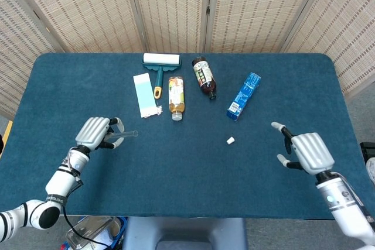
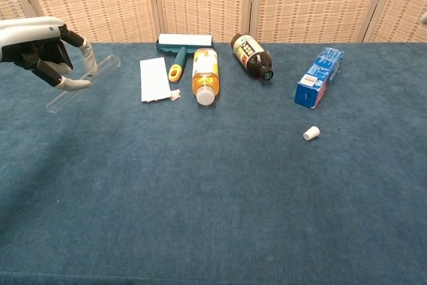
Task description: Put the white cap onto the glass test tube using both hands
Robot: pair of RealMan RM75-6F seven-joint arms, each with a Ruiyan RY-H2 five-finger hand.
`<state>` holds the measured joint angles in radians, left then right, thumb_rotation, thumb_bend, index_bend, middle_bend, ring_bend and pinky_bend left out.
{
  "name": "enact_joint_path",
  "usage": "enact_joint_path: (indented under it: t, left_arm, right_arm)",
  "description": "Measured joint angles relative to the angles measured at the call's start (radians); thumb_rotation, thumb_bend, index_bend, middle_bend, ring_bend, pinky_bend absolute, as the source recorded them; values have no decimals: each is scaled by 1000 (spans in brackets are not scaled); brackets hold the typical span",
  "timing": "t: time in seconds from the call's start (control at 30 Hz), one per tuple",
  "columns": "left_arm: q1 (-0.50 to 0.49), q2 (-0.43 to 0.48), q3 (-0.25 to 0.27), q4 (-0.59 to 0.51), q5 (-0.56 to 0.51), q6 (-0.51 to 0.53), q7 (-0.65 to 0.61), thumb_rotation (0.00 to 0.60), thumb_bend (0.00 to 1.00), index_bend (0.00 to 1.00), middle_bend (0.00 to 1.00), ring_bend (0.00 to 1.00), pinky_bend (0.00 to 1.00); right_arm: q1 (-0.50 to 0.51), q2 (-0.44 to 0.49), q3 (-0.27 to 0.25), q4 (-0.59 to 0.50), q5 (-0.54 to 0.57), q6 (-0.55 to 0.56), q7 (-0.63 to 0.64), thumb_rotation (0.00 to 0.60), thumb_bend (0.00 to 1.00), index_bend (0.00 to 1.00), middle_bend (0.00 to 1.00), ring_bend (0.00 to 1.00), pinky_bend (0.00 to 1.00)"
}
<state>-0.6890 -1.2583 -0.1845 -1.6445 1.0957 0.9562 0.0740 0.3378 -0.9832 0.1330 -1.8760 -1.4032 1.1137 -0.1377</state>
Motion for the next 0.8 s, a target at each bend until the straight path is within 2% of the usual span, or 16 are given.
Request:
enact_joint_path:
  t: [0.1, 0.13, 0.2, 0.4, 0.8]
  left_arm:
    - [13, 16, 8, -31, 22, 18, 8, 600, 396, 711, 1000, 1000, 1000]
    - [17, 21, 11, -40, 27, 23, 11, 600, 396, 711, 1000, 1000, 1000]
    - [21, 26, 13, -48, 32, 29, 14, 600, 396, 711, 1000, 1000, 1000]
    - [28, 32, 21, -61, 35, 27, 20, 600, 397, 711, 1000, 1000, 1000]
    - [27, 24, 24, -70, 30, 22, 38, 600, 404, 711, 1000, 1000, 1000]
  right_arm:
    - [63, -23, 7, 5, 54, -103, -25, 600, 895, 209, 996, 1000, 1000]
    - [83, -33, 10, 8, 74, -133, -32, 600, 953, 209, 1000, 1000, 1000]
    - [131, -61, 13, 22, 124, -196, -53, 600, 999, 209, 1000, 1000, 1000]
    - [229, -131, 10, 75, 262, -307, -126, 600, 1000, 209, 1000, 1000, 1000]
    - [353, -248, -28, 210, 511, -400, -229, 600, 1000, 209, 1000, 1000, 1000]
